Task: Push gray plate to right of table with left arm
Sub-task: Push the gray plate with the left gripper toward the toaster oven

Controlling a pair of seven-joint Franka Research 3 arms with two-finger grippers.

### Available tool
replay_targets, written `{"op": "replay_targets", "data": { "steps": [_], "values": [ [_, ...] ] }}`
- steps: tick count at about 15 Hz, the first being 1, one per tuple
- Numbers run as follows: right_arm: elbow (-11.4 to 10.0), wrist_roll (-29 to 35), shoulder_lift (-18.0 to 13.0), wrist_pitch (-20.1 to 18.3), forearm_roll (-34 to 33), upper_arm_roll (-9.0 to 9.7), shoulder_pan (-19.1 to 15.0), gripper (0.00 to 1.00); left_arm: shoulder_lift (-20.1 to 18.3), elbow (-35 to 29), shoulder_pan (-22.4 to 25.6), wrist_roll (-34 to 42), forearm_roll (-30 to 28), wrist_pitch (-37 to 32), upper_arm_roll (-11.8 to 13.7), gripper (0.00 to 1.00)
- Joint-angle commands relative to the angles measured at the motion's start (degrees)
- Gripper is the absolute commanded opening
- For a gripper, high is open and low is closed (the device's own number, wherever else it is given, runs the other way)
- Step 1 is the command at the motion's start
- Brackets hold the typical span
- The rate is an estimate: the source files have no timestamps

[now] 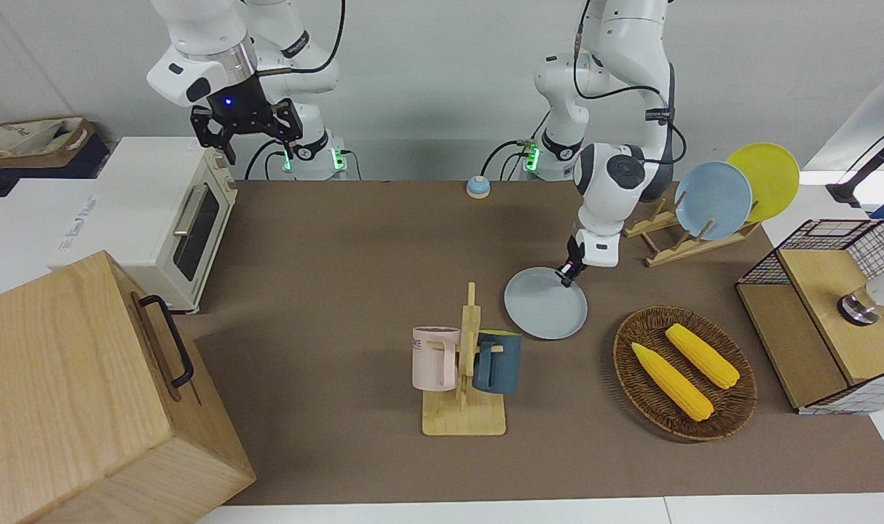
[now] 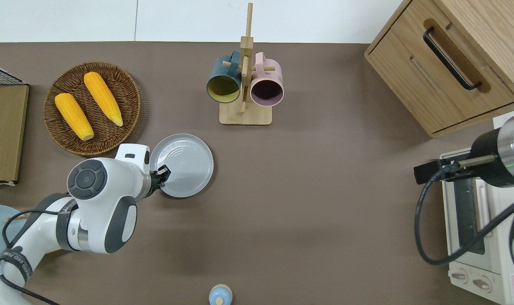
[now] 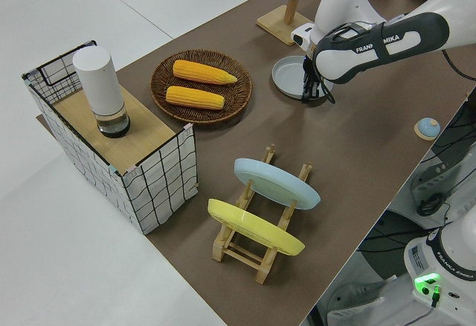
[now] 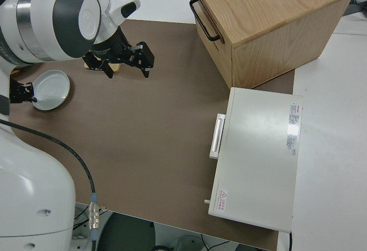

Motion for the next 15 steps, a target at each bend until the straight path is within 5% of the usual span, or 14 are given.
{"op": "replay_targets", "data": {
  "steps": [1, 15],
  "values": [
    [0.5, 0.1, -0.2, -0.8, 0.6, 0.77, -1.2, 0.983, 1.1, -1.0, -3.0, -2.6, 0.3, 0.9, 0.5, 0.0],
    [0.5, 0.1, -0.2, -0.8, 0.6, 0.77, -1.2, 0.983, 3.2, 2.7, -16.4, -19.0, 0.3, 0.9, 0.6, 0.0]
  ]
}}
